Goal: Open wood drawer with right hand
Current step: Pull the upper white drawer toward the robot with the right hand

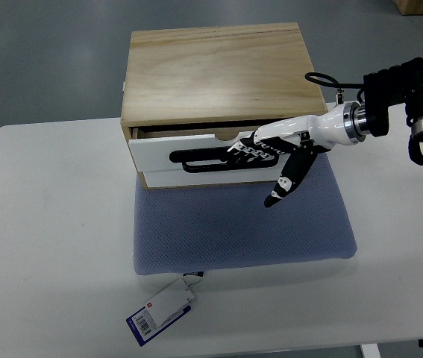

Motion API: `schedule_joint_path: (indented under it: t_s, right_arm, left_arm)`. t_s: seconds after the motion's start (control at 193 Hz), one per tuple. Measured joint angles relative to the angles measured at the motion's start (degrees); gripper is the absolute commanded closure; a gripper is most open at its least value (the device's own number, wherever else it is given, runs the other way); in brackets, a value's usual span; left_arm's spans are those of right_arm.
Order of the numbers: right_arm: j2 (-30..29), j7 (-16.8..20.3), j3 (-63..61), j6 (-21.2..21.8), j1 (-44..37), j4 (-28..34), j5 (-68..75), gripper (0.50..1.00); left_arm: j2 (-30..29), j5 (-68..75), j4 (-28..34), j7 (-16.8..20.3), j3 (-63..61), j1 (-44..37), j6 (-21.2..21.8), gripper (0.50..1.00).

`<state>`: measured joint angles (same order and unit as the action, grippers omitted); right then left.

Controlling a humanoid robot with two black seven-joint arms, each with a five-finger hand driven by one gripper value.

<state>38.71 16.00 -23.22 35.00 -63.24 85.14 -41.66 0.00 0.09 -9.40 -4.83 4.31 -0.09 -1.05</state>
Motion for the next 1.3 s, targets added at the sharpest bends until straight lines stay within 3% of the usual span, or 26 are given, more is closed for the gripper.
schedule_joint_path:
  t_s: [0.652, 1.299]
  right_arm:
    - [4.32, -0.01, -0.07, 0.00, 1.03, 5.82, 0.58, 0.556]
    - [6.28, -0.03, -0.08, -0.01, 2.16, 6.19, 3.00, 0.554]
  left_arm:
    - [0.00, 0.00, 0.00, 0.00, 0.00, 0.00, 0.00, 0.500]
    - [0.00, 0.00, 0.00, 0.00, 0.00, 0.00, 0.00, 0.500]
